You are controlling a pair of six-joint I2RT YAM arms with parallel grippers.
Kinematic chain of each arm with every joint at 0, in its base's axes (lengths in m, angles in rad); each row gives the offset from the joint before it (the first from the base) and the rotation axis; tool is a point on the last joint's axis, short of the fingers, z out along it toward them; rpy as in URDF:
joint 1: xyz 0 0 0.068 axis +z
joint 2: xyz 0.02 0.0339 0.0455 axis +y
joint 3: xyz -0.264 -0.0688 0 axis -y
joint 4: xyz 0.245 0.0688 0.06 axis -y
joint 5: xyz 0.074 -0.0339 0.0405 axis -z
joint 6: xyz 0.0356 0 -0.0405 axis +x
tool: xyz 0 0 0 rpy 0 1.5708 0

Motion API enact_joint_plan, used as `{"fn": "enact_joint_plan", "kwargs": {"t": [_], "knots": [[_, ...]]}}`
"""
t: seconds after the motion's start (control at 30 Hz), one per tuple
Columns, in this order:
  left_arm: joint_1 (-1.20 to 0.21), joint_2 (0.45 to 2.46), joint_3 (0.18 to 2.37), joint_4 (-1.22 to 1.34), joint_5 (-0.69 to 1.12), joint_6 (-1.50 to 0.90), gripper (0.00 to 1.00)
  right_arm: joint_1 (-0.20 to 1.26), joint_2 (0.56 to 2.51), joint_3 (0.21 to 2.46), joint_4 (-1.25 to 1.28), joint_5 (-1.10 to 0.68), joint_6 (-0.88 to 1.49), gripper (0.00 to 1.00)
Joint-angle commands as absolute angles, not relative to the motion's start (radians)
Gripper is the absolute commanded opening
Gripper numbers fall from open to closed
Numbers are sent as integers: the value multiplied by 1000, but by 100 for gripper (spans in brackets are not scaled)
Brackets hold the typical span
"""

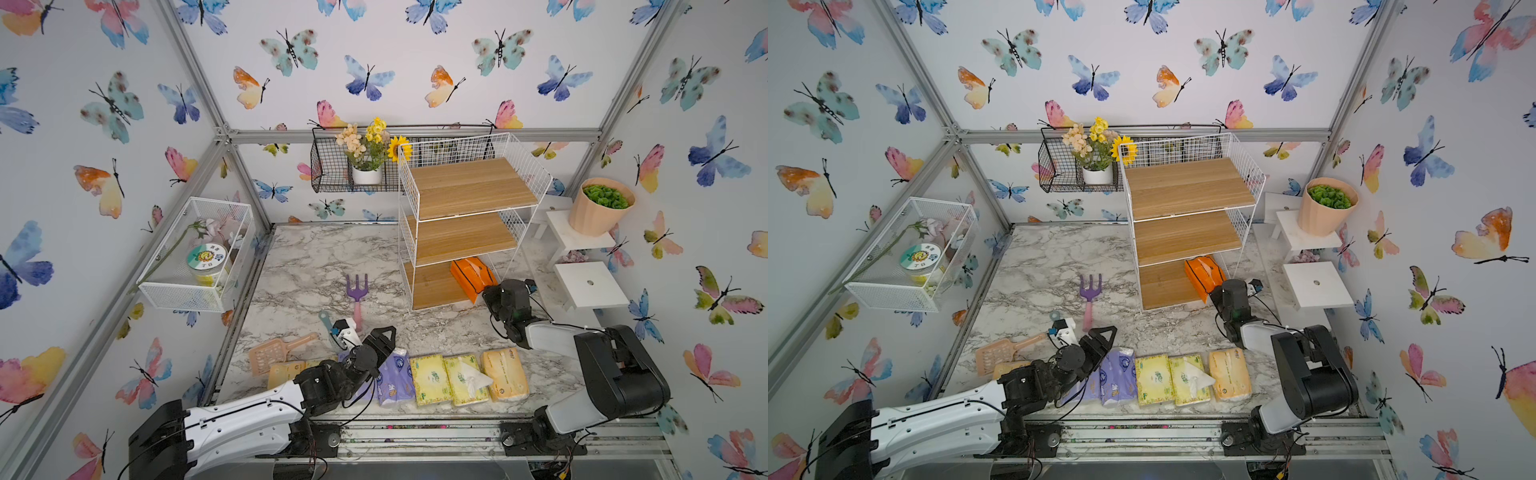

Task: Remove the tissue boxes from the shelf
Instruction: Pick up a box of tissues from the shelf.

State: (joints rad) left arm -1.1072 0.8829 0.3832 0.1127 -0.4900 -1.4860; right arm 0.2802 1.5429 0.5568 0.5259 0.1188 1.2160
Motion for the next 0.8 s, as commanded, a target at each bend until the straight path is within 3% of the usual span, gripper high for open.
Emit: {"fn": "enact_joint_plan", "kwargs": {"t": [0.0, 0.2, 0.5, 0.77], "knots": [[-1103, 891, 405, 114, -467, -1483, 69, 276, 1555, 577, 576, 77, 1197, 18], [-1103, 899, 407, 126, -461, -1482, 69, 275, 1532, 570, 582, 52, 1169, 3], [-1103, 939, 426, 174, -413, -1489, 69, 274, 1420, 538, 500, -31, 1158, 3], [-1104, 1100, 485, 273, -306, -1524, 70, 276, 1221, 366, 454, -129, 1232, 3]]}}
